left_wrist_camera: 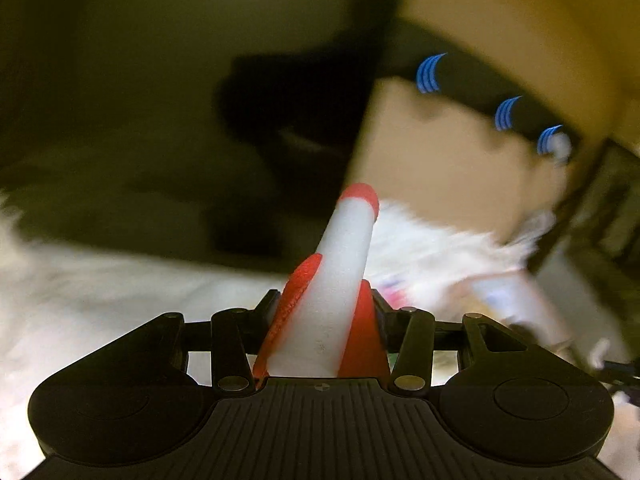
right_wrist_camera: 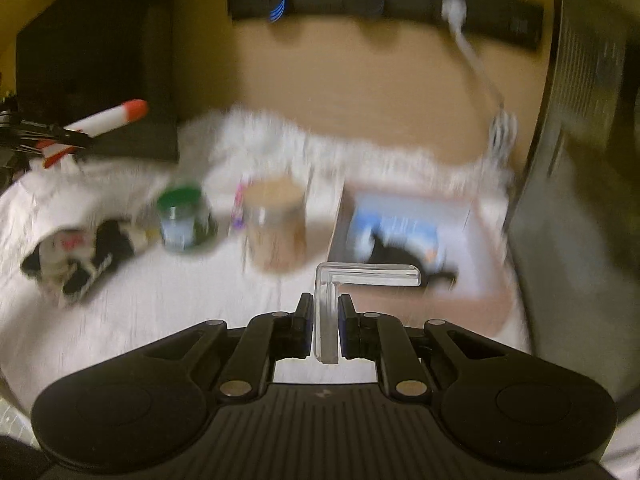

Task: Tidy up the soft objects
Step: 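Carry the rocket toy over the pink box and lower it in with the left tool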

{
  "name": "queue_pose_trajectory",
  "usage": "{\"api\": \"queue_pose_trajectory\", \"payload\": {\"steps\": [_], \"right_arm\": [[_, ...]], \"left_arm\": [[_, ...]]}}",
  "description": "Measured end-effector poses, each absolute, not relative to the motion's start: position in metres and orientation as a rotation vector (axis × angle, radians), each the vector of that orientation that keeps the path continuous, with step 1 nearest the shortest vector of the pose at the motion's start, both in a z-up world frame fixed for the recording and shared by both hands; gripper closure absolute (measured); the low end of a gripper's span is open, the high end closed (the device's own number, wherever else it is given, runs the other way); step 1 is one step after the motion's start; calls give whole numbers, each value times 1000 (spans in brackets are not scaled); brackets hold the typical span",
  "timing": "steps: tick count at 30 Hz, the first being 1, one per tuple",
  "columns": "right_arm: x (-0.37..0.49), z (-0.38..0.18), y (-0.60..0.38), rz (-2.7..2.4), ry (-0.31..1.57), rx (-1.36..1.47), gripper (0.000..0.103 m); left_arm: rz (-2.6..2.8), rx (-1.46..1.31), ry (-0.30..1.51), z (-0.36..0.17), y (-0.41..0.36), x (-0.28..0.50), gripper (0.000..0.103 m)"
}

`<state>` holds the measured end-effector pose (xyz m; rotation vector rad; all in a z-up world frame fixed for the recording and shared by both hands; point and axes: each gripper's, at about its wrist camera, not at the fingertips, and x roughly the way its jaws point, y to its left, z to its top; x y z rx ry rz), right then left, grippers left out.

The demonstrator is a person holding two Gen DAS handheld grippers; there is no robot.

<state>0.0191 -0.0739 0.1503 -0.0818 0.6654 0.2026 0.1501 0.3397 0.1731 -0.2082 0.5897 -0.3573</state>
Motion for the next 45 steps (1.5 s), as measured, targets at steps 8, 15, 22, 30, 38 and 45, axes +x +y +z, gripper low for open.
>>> {"api": "queue_pose_trajectory", "payload": {"steps": [8,15,22,30,38,45], "right_arm": [[71,194,-104,123,518,-193,91],[128,174,-137,46,576,-165,91],[164,118,-168,33,726,-44,90],[174,87,-168,145,800,13,89],[132,107,-162,121,687,-8,43],[109,104,-151,128,673,2,43]], "left_arm": [[-702,-355,593,199,179,202,52],[-704,-496,682,150,49,232,52],[-579,-475,894,101,-1,255,50],[-604,-376,925,92,-1,266,47],[-627,-429,678,144,62,227,48],[-537,-542,677,139,111,210,48]]}}
